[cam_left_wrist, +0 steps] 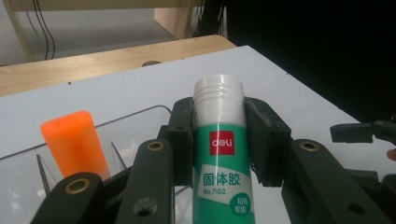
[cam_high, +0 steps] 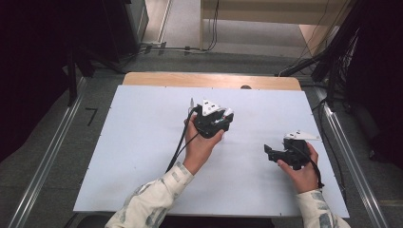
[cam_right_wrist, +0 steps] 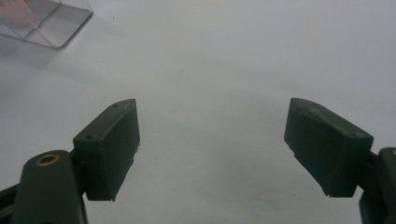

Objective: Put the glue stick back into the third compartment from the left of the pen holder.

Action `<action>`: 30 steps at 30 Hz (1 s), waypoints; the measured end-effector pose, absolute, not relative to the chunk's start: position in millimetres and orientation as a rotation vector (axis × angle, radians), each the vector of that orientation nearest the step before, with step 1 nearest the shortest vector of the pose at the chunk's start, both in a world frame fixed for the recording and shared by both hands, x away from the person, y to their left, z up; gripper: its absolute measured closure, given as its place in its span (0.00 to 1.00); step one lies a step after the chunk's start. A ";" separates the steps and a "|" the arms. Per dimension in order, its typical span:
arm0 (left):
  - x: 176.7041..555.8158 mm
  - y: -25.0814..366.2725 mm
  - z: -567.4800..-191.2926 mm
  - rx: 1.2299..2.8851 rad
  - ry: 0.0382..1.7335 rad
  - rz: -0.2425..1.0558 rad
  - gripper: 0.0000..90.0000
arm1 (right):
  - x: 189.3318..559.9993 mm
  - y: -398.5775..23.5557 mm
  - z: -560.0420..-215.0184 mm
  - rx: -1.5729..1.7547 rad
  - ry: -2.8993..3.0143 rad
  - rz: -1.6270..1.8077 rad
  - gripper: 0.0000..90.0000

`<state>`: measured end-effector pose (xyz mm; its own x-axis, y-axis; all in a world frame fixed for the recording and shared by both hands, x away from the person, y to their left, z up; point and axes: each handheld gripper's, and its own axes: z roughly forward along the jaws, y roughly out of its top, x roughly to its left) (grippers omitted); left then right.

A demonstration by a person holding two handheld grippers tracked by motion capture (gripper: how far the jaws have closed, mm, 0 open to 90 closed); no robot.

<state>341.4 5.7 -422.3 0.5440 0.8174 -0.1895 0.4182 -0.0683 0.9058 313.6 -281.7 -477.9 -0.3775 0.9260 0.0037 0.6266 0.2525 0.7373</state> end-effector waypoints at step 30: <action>382.9 1.0 -413.5 1.656 1.109 0.486 0.73 | 314.0 -281.6 -478.2 1.410 2.103 0.926 0.19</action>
